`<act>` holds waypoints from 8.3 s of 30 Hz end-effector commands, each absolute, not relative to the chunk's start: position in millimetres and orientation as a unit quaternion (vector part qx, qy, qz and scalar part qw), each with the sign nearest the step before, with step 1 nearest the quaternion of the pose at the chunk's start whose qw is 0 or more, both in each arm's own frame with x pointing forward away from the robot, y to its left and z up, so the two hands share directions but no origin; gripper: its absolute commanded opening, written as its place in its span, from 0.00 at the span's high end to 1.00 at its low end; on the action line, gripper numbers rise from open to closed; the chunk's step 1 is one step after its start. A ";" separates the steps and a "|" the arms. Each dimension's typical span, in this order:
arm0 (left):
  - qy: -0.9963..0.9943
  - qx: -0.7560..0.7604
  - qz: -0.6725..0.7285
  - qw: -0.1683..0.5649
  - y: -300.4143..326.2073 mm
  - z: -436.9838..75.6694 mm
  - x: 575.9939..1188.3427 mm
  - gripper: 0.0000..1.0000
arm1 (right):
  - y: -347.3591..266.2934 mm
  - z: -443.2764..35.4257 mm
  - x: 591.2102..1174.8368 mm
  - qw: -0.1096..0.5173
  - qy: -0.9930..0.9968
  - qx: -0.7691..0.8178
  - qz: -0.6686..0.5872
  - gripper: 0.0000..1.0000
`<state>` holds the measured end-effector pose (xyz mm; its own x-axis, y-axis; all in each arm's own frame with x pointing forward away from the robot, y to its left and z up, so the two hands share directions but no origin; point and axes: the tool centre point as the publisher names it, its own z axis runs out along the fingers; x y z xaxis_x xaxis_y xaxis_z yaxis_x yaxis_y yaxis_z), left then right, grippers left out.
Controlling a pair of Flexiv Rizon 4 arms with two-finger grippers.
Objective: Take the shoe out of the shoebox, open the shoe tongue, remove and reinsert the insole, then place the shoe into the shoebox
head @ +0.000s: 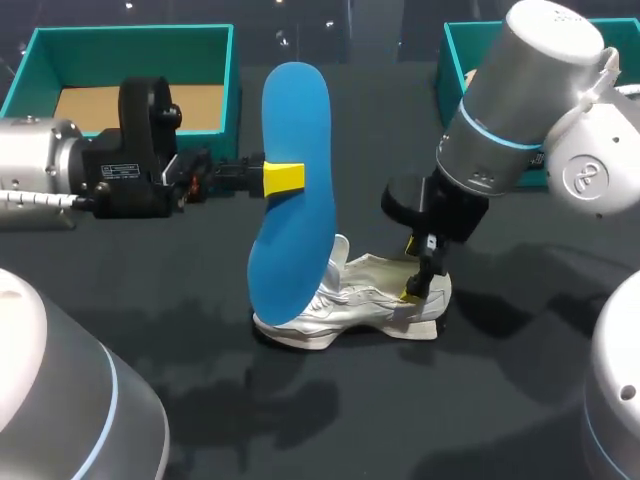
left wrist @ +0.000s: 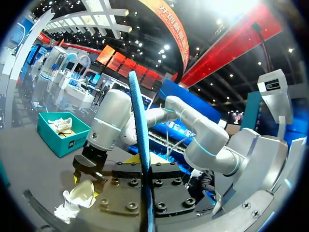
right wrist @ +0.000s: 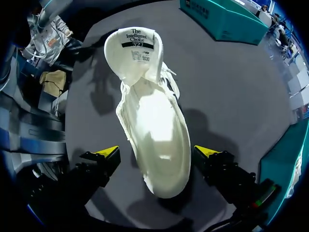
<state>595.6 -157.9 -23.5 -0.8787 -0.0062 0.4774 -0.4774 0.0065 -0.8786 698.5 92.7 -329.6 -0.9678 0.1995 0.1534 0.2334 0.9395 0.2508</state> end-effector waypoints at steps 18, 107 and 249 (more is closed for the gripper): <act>-0.688 0.175 0.683 0.173 -159.8 -24.3 597.2 1.00 | 128.9 -329.4 743.7 0.063 -0.993 -0.076 -0.071 0.00; -0.688 0.175 0.683 0.173 -159.8 -24.3 597.2 1.00 | 153.2 -335.4 694.2 0.031 -0.853 -0.499 -0.153 1.00; -0.413 -0.537 0.606 -0.417 -171.1 -58.6 674.3 1.00 | 114.1 -169.2 723.2 0.389 -0.644 -0.507 -0.421 0.00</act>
